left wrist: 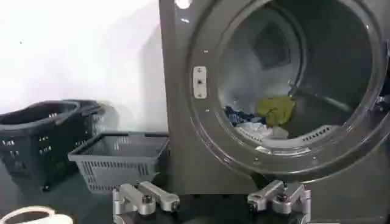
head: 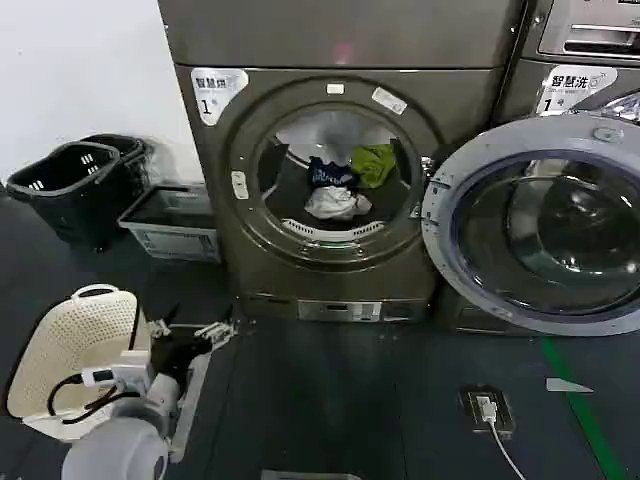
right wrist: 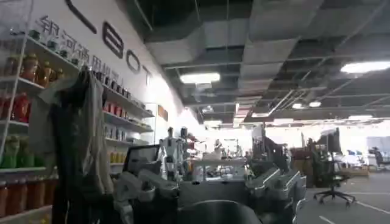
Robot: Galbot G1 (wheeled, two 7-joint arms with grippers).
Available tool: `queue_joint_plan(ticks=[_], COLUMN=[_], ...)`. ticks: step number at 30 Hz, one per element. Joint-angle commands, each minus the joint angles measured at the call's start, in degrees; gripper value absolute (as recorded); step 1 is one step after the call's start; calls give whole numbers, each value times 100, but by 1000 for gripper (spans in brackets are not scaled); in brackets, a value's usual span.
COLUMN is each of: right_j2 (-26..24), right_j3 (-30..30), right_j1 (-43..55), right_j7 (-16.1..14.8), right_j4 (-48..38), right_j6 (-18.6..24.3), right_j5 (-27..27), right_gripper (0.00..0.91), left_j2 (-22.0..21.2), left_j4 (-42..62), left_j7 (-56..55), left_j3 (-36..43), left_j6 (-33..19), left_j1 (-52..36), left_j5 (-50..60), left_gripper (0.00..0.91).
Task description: Grasp the clothes from the dryer.
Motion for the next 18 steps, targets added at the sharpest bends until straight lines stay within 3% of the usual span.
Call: queue_joint_plan(ticks=[1,18], right_j2=[6,43], right_j3=[-136,-212], right_j1=[13,41], right_j7=[277,401], right_j4=[-56,-129], right_j6=[447,485], right_j5=[129,74], right_gripper=[907,907], left_j2=[2,-8], left_j4=[-24,-68], left_j7=[6,7], left_j3=[15,40], left_j6=[280,280], left_j1=[26,69], left_j5=[63,72], left_gripper=[907,907])
